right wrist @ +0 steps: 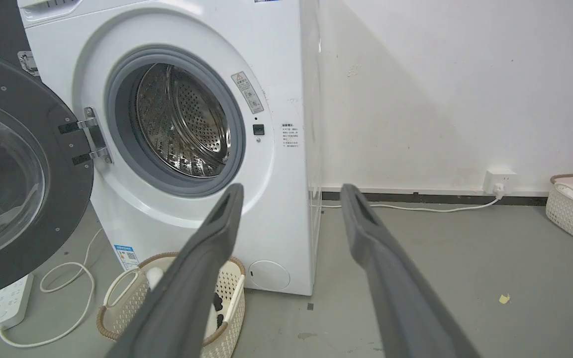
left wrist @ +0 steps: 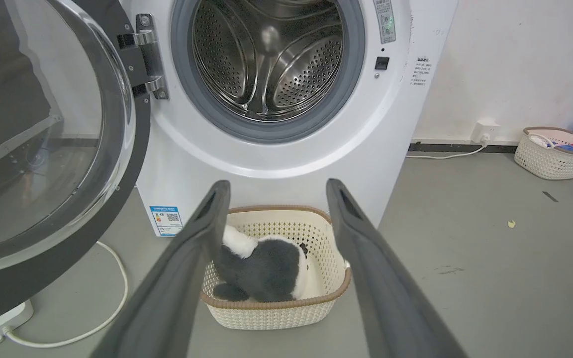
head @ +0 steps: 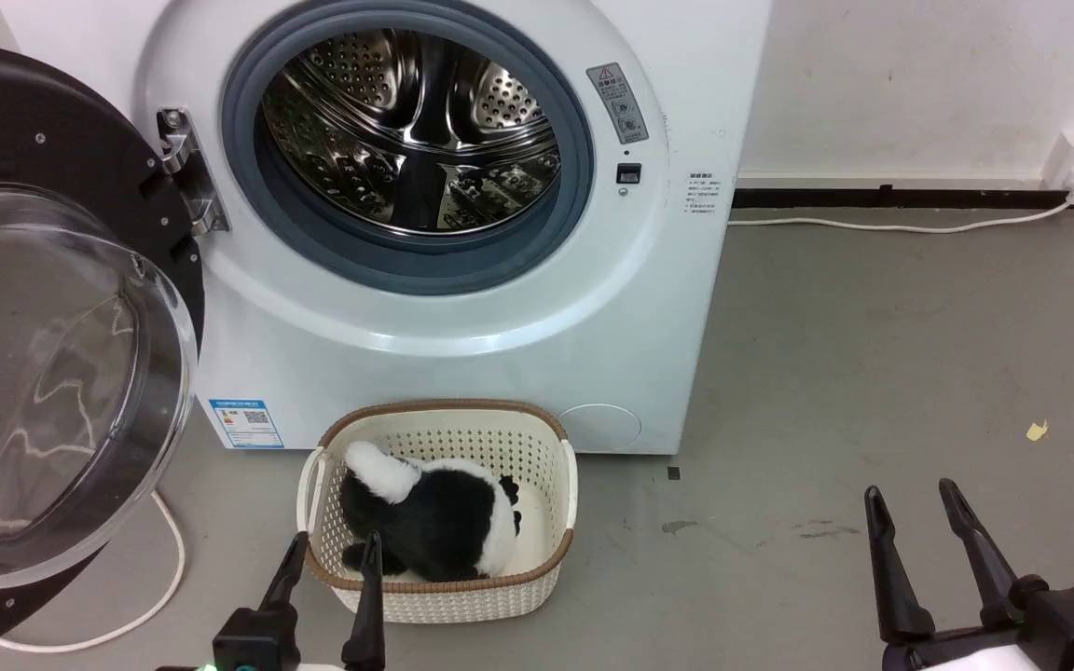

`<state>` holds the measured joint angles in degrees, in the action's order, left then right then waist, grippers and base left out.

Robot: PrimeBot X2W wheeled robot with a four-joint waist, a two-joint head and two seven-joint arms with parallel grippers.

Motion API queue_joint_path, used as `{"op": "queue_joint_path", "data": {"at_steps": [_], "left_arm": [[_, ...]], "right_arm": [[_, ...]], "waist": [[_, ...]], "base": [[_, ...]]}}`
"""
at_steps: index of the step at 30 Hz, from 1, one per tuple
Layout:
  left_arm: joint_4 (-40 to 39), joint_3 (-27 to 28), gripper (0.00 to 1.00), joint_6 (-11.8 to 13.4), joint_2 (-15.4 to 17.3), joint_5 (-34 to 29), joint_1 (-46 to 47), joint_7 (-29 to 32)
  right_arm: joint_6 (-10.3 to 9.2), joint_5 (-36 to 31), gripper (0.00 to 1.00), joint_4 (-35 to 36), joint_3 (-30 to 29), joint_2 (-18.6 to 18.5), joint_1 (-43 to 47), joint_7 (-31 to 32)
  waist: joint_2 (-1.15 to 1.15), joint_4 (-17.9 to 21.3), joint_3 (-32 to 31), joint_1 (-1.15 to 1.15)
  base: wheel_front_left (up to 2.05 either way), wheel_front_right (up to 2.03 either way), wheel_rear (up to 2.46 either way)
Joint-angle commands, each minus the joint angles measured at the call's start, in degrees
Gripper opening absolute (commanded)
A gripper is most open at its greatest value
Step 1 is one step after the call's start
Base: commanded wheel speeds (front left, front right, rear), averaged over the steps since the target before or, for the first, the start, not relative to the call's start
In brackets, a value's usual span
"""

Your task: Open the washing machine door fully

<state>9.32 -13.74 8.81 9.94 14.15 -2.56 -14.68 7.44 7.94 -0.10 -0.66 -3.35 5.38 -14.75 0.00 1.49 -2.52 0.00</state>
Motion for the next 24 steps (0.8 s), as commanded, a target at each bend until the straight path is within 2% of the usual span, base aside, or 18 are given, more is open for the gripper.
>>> {"op": "queue_joint_path", "data": {"at_steps": [1, 12, 13, 24], "left_arm": [[-0.24, 0.55, 1.0, -0.09, -0.37, -0.34, -0.48, -0.29], [-0.05, 2.64, 1.0, -0.57, -1.8, -1.01, -0.85, -0.31], [-0.06, 2.44, 0.0, -0.49, -1.89, -0.65, -0.05, 0.01], [-0.59, 3.01, 0.0, -0.97, -2.15, -1.38, 0.11, 0.88]], "right_arm": [[0.05, -0.45, 1.0, -0.24, 0.17, 0.34, 0.45, -0.25], [0.05, -0.48, 1.0, -0.65, 1.31, 0.38, 0.34, -0.25], [0.0, -0.02, 0.0, -0.5, 1.27, 0.04, 0.01, 0.01], [-0.01, -0.44, 0.0, -0.46, 1.22, 0.06, -0.31, 0.89]], "waist": [[0.0, -0.12, -0.05, 0.0], [0.0, -0.63, -0.06, 0.0], [0.0, -0.64, -0.06, 0.0], [0.0, -0.71, 0.1, 0.01]], "base": [[0.0, 0.0, 0.0], [0.0, 0.0, 0.0], [0.0, 0.0, 0.0], [0.0, 0.0, 0.0]]}}
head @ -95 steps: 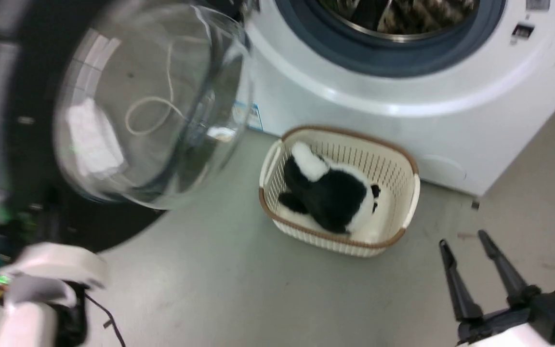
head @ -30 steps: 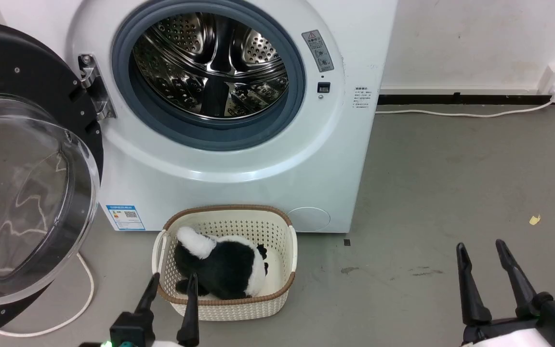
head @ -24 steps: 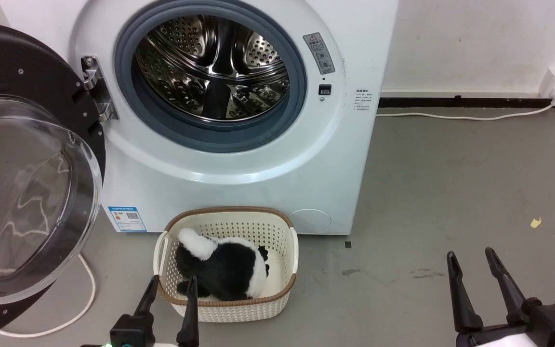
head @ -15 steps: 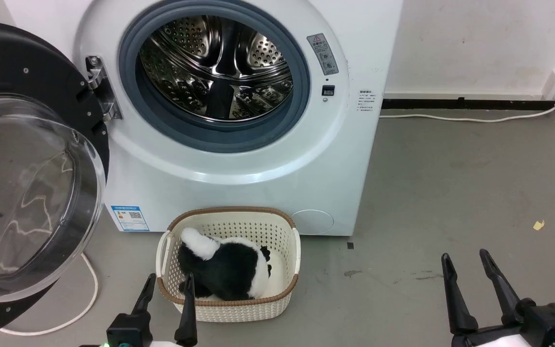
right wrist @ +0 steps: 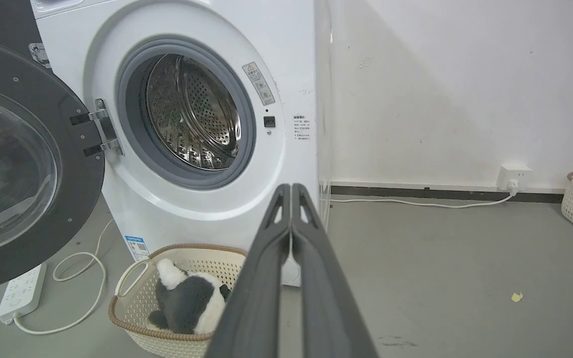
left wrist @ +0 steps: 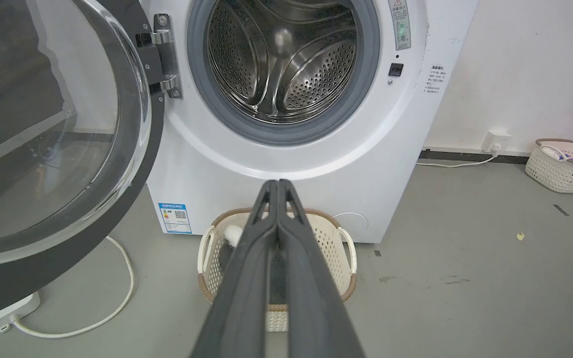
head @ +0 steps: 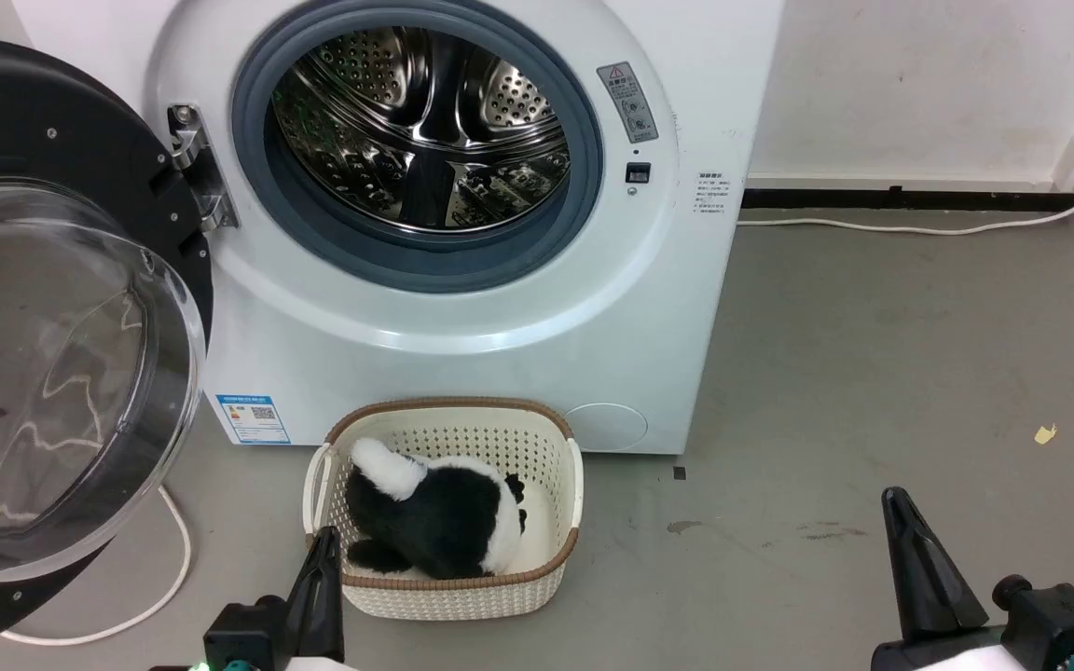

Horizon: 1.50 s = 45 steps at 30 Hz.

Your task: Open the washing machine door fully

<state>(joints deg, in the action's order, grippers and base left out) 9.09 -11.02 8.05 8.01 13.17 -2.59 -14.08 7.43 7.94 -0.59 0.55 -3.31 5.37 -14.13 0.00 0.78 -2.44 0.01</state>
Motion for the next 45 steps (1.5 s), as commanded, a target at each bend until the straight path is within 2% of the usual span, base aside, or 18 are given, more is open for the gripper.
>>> {"op": "queue_joint_path", "data": {"at_steps": [1, 45], "left_arm": [[-0.44, 0.39, 0.0, -0.28, -0.27, -0.51, 0.16, 0.39], [-3.77, 4.49, 0.0, -3.27, -2.14, -5.39, 1.1, 5.66]], "right_arm": [[0.0, -0.51, 0.0, 0.03, -0.01, 0.03, -0.34, 0.39], [0.02, -3.37, 0.0, 0.24, -0.22, 0.18, -2.28, 5.68]], "waist": [[0.0, -0.01, 0.04, 0.0], [0.0, -0.31, 0.96, 0.0]], "base": [[0.0, 0.0, 0.0], [0.0, 0.0, 0.0]]}}
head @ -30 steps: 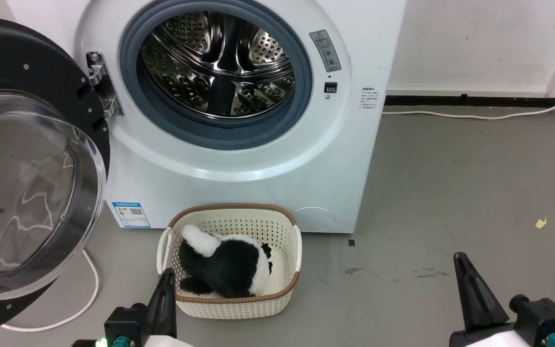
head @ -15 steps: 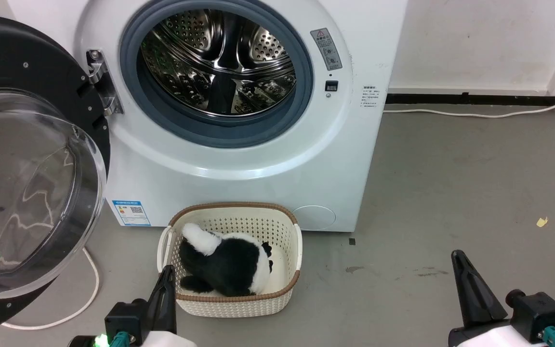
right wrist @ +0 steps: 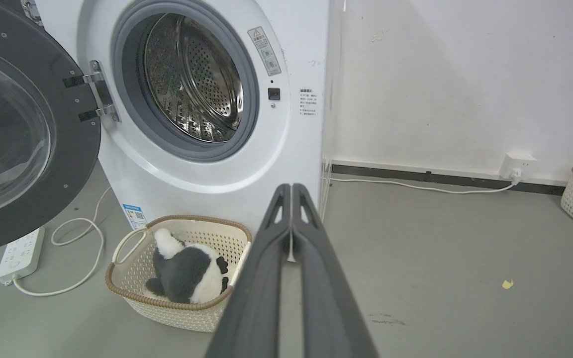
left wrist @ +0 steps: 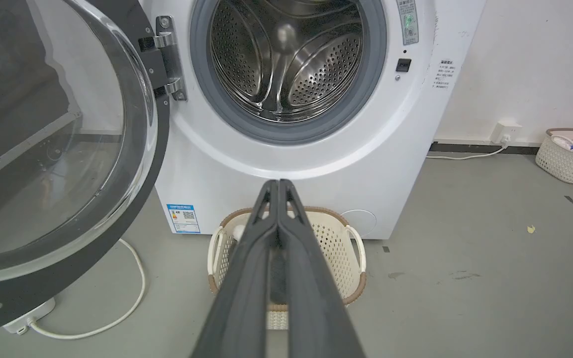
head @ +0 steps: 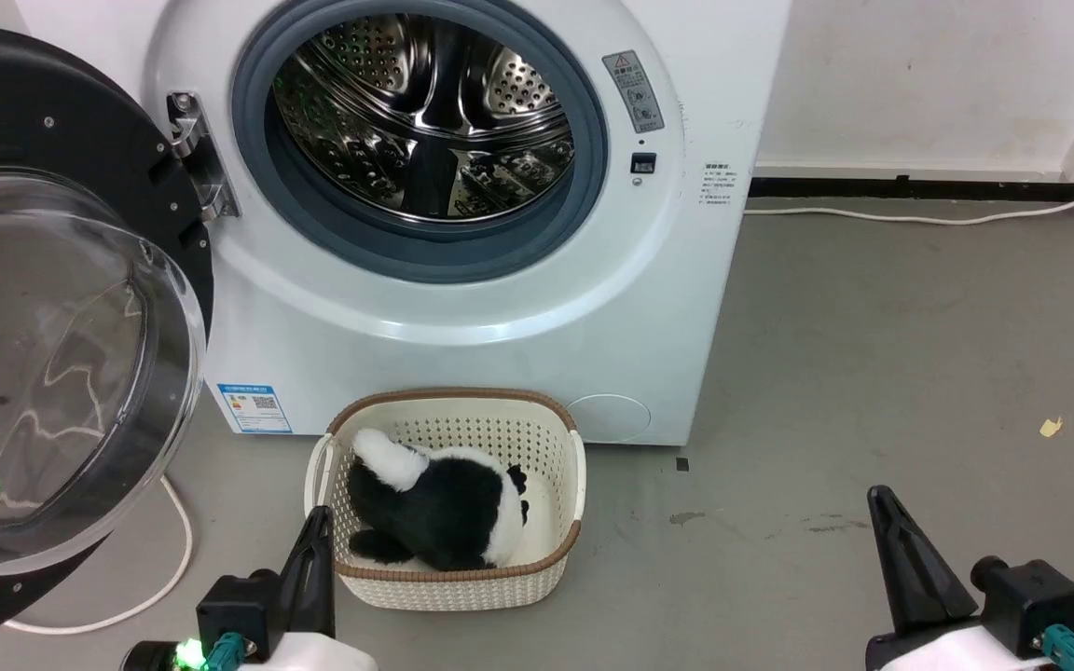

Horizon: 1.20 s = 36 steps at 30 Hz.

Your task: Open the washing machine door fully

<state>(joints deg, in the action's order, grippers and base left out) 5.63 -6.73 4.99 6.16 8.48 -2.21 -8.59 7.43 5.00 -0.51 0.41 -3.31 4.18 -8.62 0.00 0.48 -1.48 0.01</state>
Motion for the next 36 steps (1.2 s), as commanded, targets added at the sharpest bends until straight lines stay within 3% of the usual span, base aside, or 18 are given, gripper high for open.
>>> {"op": "queue_joint_path", "data": {"at_steps": [1, 36], "left_arm": [[-0.38, 0.28, 0.0, -0.28, -0.33, -0.8, 0.74, 0.28], [-3.42, 4.01, 0.0, -3.01, -2.04, -5.24, 1.59, 5.09]], "right_arm": [[0.02, -0.5, 0.0, 0.17, -0.08, 0.19, -1.13, 0.29], [0.04, -3.1, 0.0, 0.37, -0.27, 0.33, -2.89, 5.11]], "waist": [[0.0, -0.01, 0.02, 0.0], [0.0, -0.28, 0.86, 0.0]], "base": [[0.0, 0.0, 0.0], [0.0, 0.0, 0.0]]}}
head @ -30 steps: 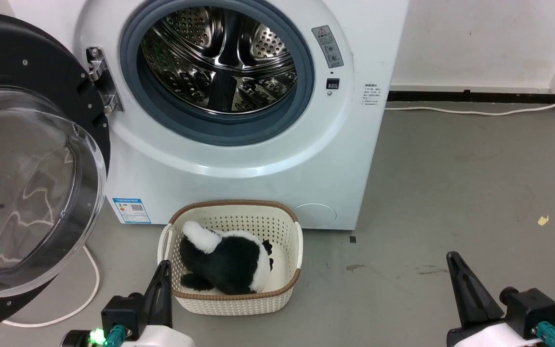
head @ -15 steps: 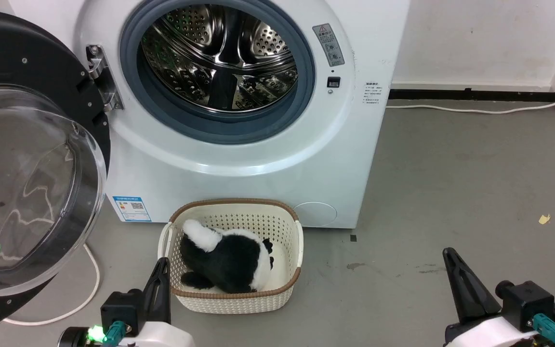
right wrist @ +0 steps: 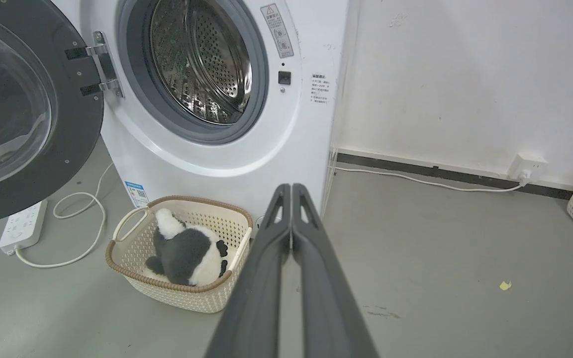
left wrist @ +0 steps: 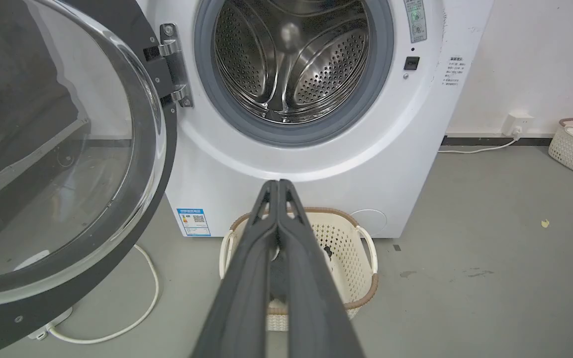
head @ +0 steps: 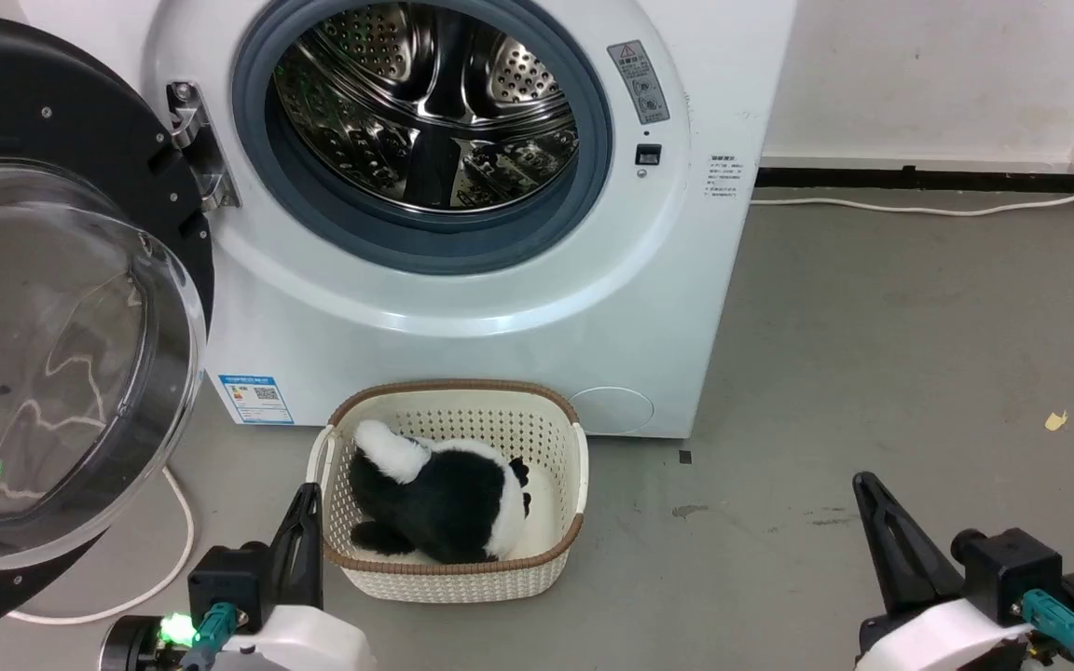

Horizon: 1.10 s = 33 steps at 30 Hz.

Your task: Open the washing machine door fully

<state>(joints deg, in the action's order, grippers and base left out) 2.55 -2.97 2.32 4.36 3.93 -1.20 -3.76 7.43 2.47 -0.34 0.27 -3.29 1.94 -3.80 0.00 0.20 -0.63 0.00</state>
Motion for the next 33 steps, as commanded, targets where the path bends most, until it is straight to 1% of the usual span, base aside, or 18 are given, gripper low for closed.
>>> {"op": "queue_joint_path", "data": {"at_steps": [1, 2, 27, 33], "left_arm": [[-0.42, 0.34, 0.0, -0.4, -0.28, -0.8, 0.6, 0.38], [-0.79, 0.8, 0.0, -0.74, -0.48, -1.34, 0.7, 0.97], [-2.55, 2.97, 0.0, -2.32, -1.48, -3.93, 1.2, 3.76], [-2.55, 2.97, 0.0, -2.32, -1.48, -3.93, 1.2, 3.76]], "right_arm": [[0.04, -0.63, 0.0, 0.2, -0.13, 0.31, -0.7, 0.4], [0.05, -0.95, 0.0, 0.22, -0.16, 0.33, -0.91, 0.99], [0.06, -2.47, 0.0, 0.34, -0.27, 0.41, -1.94, 3.8], [0.06, -2.47, 0.0, 0.34, -0.27, 0.41, -1.94, 3.8]], "waist": [[0.0, -0.01, 0.03, 0.0], [0.0, -0.04, 0.14, 0.0], [0.0, -0.2, 0.63, 0.0], [0.0, -0.2, 0.63, 0.0]], "base": [[0.0, 0.0, 0.0], [0.0, 0.0, 0.0], [0.0, 0.0, 0.0], [0.0, 0.0, 0.0]]}}
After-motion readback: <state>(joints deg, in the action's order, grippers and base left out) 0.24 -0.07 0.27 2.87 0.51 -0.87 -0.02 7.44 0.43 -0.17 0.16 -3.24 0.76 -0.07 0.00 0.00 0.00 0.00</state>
